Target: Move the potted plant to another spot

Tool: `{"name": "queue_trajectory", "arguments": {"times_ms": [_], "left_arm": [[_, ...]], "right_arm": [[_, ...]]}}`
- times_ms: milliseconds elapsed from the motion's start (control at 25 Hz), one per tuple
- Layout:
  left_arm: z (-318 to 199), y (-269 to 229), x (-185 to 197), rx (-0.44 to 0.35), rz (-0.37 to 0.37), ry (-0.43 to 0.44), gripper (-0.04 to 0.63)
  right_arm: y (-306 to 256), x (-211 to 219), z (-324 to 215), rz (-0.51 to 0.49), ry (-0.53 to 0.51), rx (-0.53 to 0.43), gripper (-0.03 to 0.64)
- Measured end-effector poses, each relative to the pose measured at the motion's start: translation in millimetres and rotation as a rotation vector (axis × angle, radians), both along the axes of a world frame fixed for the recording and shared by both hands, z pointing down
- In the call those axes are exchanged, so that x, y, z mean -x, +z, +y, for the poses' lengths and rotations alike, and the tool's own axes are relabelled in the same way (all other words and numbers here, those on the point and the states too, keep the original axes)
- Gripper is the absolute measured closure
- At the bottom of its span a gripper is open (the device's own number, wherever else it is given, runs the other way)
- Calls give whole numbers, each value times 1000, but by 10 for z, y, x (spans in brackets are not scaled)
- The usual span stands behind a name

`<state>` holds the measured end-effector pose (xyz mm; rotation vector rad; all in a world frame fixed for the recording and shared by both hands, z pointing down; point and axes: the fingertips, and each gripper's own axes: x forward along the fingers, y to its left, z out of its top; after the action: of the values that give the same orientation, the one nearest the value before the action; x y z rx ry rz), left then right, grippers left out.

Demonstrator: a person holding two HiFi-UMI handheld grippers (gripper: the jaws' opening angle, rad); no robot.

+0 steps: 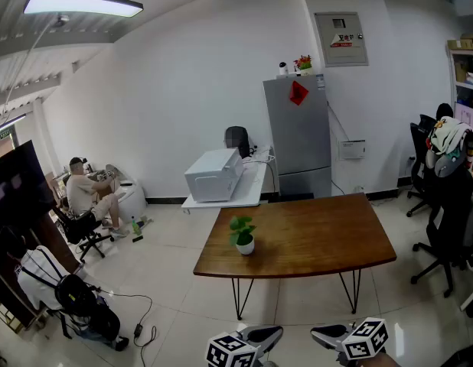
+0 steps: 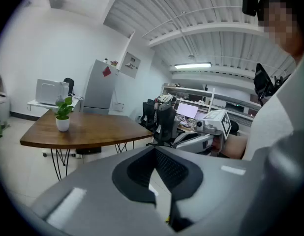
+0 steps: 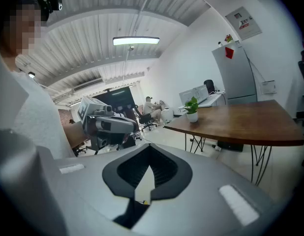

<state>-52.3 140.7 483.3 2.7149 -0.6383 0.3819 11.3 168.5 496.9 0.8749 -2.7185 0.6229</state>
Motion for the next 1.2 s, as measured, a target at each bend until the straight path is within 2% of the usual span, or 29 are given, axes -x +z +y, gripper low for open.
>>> {"name": "queue_trajectory", "arguments": {"times_ms": [240, 400, 720, 920, 1040, 1200], "left_arm": [[-741, -59, 85, 2, 8, 0, 606], [-1481, 14, 215, -3, -7, 6, 606], [-3028, 184, 706, 61, -28, 8, 606], [-3734, 217, 955, 80, -27, 20, 606], [-4017, 290, 994, 91, -21, 32, 606], [-4172, 374, 992, 109, -19, 42, 606]], "right_arm": [[48, 99, -792, 8, 9, -17, 614], [132, 229, -1527, 4, 22, -2, 614], [200, 578, -3066, 1, 35, 34, 614], [123, 883, -3725, -3, -26, -12, 612], [133, 991, -3988, -25, -62, -19, 561], [196, 1019, -4206, -44, -43, -11, 478]]}}
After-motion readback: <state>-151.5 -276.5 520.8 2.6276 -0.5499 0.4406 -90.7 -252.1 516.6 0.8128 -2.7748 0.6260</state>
